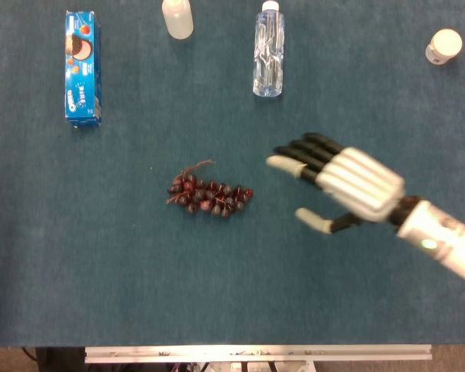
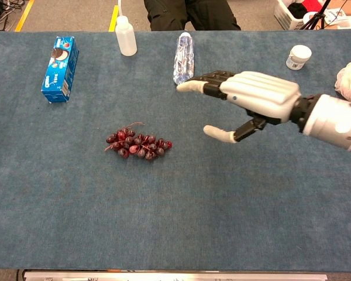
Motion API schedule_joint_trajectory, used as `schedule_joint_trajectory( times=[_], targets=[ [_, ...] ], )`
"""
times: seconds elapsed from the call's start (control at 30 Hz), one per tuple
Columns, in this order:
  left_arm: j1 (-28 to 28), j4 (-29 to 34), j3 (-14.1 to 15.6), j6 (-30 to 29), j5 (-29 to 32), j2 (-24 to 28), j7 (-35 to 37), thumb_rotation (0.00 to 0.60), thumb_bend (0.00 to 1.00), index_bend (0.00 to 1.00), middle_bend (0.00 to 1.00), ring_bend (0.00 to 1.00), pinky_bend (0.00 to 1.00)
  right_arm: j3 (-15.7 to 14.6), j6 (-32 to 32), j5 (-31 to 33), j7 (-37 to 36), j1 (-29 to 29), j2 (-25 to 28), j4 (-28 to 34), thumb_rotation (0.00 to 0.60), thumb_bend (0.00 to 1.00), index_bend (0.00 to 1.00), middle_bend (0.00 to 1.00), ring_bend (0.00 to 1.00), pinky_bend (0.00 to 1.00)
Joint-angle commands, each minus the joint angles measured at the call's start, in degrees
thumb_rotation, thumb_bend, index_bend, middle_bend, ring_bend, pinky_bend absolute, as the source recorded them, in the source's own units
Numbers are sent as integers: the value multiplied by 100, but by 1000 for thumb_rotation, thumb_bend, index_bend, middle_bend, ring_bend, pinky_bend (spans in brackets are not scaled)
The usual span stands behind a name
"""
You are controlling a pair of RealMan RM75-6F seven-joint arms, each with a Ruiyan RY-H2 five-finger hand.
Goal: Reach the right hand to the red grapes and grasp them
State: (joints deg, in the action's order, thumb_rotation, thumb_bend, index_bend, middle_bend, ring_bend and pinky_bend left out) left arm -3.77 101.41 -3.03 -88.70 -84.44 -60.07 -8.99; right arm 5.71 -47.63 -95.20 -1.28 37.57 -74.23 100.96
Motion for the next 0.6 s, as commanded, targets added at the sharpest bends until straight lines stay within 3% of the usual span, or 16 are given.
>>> schedule_joint_trajectory(
  times=[0.03,0.33,0.6],
  targets=[
    [72,21,30,-73,-13,36,7,600,260,304,336,227,189,166,431,329,369,363,-539,-244,365,428,0,58,0,0],
    [119,2,-21,-60,140,127,81,600,260,304,336,227,189,387,838,1209,1389,932,-1836,-1068,363,425,0,58,0,0],
    [170,7,-17,-75,146,208,191,600,260,304,336,228,189,236,740,1417,1884,1164,-2736,-1832,362,448,0,58,0,0]
  ],
)
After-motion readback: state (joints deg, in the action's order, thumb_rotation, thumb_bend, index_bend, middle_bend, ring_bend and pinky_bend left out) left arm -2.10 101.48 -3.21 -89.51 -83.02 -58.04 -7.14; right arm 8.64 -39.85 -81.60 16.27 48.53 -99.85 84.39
